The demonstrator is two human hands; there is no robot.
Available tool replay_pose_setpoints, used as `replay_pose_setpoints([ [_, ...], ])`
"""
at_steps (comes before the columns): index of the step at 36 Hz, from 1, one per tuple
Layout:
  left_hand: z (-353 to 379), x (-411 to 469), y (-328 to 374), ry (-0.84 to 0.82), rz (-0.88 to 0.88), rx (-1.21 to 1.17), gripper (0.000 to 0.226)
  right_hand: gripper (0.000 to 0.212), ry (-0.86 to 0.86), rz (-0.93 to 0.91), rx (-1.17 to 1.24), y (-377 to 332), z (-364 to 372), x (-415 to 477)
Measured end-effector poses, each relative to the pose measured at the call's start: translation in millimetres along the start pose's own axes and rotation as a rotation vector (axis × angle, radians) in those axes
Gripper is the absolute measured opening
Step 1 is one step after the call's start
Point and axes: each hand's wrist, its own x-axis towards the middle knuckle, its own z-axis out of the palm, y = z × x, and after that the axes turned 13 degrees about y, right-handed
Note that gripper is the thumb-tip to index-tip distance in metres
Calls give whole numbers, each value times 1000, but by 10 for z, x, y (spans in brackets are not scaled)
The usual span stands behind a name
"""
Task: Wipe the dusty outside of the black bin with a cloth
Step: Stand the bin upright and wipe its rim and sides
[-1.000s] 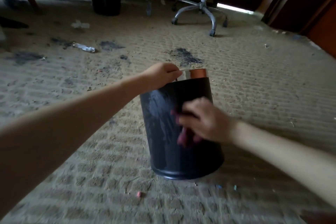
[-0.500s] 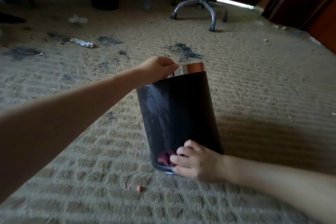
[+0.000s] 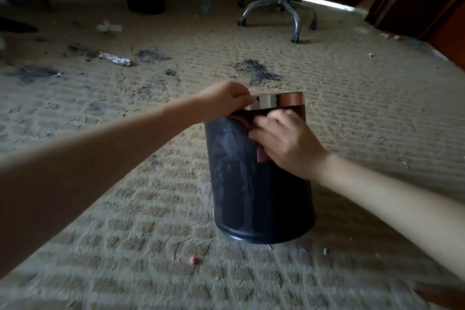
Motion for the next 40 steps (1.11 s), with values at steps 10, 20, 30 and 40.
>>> replay_pose_setpoints([
  [10, 70, -12, -16, 39, 5, -108, 23, 17, -342, -245, 285, -741, -237, -1067],
  [20, 160, 88, 94, 48, -89, -241, 27, 21, 123, 1, -13, 340, -10, 219],
  [30, 127, 86, -66, 52, -168, -327, 20, 6, -63, -27, 160, -231, -41, -469],
  [40, 178, 110, 19, 92, -65, -183, 25, 23, -252, -268, 240, -465, -229, -812],
])
